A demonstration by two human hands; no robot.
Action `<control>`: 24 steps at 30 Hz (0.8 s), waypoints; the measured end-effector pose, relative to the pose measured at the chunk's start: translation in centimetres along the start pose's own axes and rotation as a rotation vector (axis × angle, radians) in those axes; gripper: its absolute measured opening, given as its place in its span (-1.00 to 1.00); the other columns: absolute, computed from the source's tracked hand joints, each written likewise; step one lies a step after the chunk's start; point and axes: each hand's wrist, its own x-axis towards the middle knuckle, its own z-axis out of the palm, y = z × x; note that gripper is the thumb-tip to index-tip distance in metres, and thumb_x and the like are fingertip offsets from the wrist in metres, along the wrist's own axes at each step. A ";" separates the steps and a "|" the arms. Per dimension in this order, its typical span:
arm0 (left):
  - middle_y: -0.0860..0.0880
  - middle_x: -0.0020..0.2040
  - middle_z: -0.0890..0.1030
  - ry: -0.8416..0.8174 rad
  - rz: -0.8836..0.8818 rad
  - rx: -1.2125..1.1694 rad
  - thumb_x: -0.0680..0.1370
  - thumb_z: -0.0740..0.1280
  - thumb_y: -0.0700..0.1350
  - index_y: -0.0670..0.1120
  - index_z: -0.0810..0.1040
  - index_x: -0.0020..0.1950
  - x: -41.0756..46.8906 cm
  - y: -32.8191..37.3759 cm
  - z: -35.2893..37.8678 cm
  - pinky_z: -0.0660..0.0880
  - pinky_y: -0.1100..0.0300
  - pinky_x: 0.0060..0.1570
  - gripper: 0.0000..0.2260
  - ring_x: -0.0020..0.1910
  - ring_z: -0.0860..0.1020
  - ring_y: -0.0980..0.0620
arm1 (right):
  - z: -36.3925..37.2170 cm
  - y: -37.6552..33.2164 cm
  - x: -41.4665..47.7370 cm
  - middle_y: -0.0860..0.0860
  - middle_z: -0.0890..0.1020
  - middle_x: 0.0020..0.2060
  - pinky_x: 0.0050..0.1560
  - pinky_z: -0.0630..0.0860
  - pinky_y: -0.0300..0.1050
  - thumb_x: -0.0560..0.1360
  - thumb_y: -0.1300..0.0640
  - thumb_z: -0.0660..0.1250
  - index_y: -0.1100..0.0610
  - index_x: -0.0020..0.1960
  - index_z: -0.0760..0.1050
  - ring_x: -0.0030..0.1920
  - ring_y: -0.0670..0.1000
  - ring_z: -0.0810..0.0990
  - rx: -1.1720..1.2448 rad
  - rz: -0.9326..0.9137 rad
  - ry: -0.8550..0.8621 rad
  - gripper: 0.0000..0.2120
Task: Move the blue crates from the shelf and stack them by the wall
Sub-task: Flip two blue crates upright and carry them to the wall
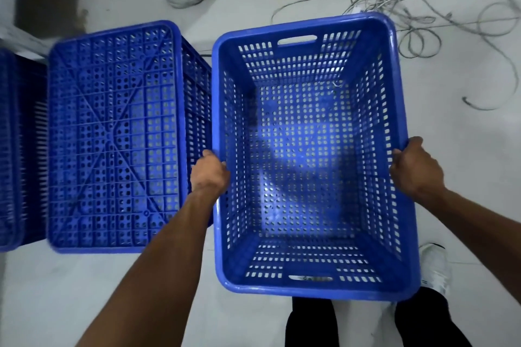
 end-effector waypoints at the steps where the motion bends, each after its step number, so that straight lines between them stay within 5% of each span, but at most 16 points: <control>1: -0.28 0.30 0.51 -0.009 0.008 0.012 0.67 0.18 -0.03 -0.28 0.07 0.56 -0.4 0.1 -0.1 0.50 -0.07 0.16 -0.43 0.26 0.51 -0.26 | -0.3 0.2 -0.3 0.29 0.57 -0.05 -0.16 0.37 0.06 0.63 0.05 0.13 0.24 0.07 0.24 -0.23 0.22 0.47 0.004 -0.001 0.013 -0.77; 7: -0.25 0.21 0.57 -0.036 0.030 0.009 0.67 0.18 -0.03 -0.30 0.16 0.51 -3.7 1.0 -2.4 0.52 -0.03 0.06 -0.48 0.15 0.57 -0.22 | -3.9 0.8 -3.6 0.27 0.57 -0.07 -0.14 0.37 0.09 0.66 0.06 0.06 0.26 0.15 0.28 -0.23 0.23 0.47 0.063 0.020 0.130 -0.75; 12: -0.25 0.20 0.54 -0.034 0.072 -0.046 0.66 0.19 -0.05 -0.28 0.27 0.43 -9.3 1.8 -6.1 0.47 -0.01 -0.03 -0.57 0.15 0.54 -0.23 | -9.7 1.0 -7.0 0.26 0.58 0.10 -0.01 0.42 0.12 0.64 0.12 0.07 0.28 0.33 0.27 -0.05 0.33 0.57 0.070 0.010 0.158 -0.67; 19: -0.28 0.15 0.57 0.054 0.106 -0.071 0.67 0.13 -0.06 -0.26 0.08 0.56 -19.8 0.9 -12.7 0.47 -0.02 -0.13 -0.47 0.07 0.57 -0.28 | -19.6 0.2 -12.4 0.27 0.60 0.00 -0.04 0.45 0.12 0.62 0.14 0.08 0.27 0.27 0.30 -0.06 0.35 0.58 0.068 -0.068 0.171 -0.72; 24: -0.31 -0.02 0.60 0.170 0.010 -0.215 0.62 0.19 -0.03 -0.19 0.27 0.41 -28.6 -1.6 -16.6 0.50 -0.06 -0.18 -0.58 -0.06 0.58 -0.31 | -26.6 -1.1 -16.8 0.29 0.59 -0.02 -0.06 0.46 0.12 0.64 0.14 0.08 0.29 0.24 0.32 -0.07 0.35 0.59 0.042 -0.212 0.168 -0.73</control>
